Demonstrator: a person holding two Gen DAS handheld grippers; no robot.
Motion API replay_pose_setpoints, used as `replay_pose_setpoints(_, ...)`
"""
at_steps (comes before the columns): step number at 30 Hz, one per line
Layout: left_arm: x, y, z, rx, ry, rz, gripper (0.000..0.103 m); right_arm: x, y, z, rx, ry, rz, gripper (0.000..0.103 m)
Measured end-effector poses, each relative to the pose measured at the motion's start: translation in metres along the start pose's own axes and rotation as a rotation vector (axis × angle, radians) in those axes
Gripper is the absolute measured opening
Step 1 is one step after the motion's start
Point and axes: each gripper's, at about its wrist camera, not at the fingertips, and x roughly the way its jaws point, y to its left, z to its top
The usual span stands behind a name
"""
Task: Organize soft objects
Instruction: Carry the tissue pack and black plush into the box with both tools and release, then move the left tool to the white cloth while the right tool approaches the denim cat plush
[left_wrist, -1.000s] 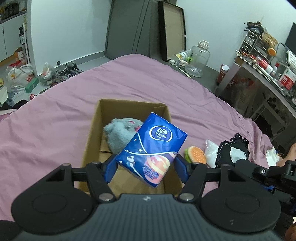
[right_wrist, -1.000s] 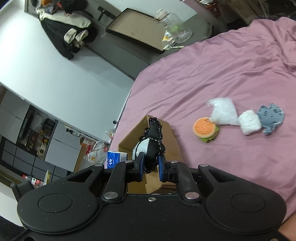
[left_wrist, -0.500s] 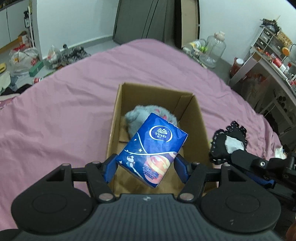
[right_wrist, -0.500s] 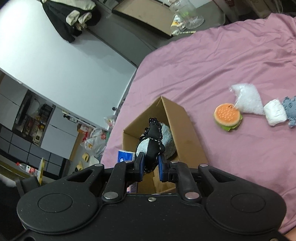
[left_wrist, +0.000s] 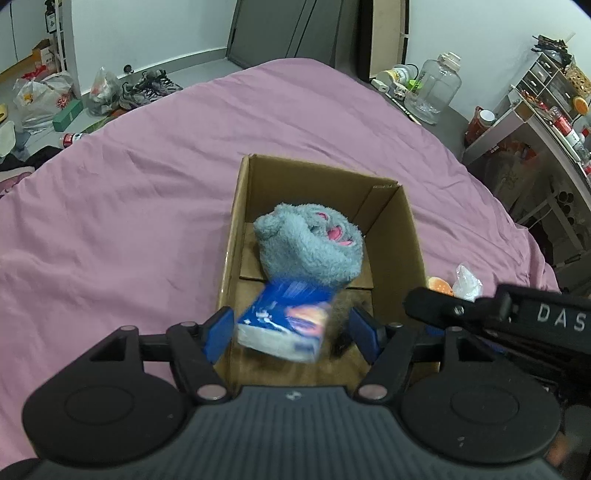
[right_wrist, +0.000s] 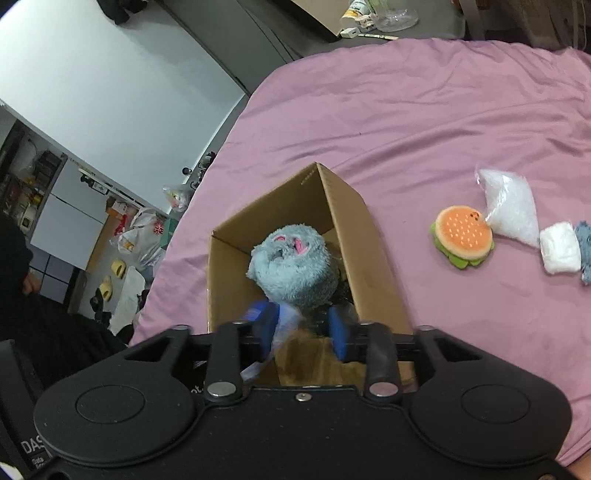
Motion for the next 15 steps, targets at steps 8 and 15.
replay_pose_setpoints(8, -0.011, -0.008, 0.006, 0.018, -0.024, 0.035, 0.074, -0.021, -0.001, 0.002, -0.082, -0.005, -0.132, 0.066)
replay_pose_setpoints(15, -0.021, -0.026, 0.003, 0.053, -0.033, 0.037, 0.074, -0.037, -0.014, 0.003, -0.123, -0.004, -0.179, 0.072)
